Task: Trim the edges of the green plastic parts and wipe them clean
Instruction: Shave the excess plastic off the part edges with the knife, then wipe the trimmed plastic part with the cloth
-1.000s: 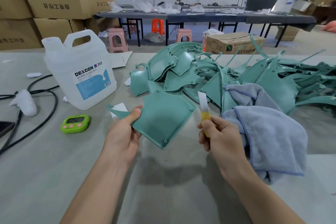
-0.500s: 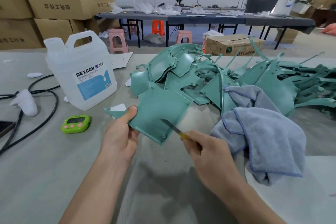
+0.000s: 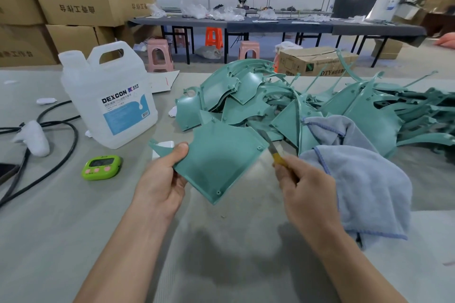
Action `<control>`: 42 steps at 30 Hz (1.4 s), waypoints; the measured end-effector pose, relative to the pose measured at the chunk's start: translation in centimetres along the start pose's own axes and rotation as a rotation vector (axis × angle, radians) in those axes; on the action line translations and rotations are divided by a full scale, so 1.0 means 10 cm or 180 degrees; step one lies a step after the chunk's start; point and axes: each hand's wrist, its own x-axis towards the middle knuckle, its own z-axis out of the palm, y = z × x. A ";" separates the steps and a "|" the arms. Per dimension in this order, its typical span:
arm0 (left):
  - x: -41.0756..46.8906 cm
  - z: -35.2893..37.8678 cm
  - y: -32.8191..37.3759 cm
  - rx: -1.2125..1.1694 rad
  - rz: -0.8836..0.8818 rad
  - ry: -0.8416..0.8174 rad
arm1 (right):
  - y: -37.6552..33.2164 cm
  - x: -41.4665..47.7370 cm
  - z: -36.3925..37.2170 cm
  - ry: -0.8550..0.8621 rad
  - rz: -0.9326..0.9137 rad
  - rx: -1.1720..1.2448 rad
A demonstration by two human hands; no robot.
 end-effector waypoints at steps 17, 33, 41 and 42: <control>-0.03 -0.03 -0.05 0.1276 -0.0016 -0.0167 | 0.15 0.18 -0.45 0.0812 0.0852 -0.1410; 0.04 -0.02 -0.27 0.1166 -0.0716 -0.0552 | -0.81 -0.14 -0.10 -0.0699 -0.0842 -0.1236; 0.06 -0.06 -0.20 0.0667 -0.1062 -0.0846 | -0.83 -0.34 0.32 -0.1547 -0.1158 -0.1773; 0.05 -0.05 -0.21 0.0803 -0.0994 -0.0783 | -0.82 -0.40 0.29 -0.1425 -0.1310 -0.1842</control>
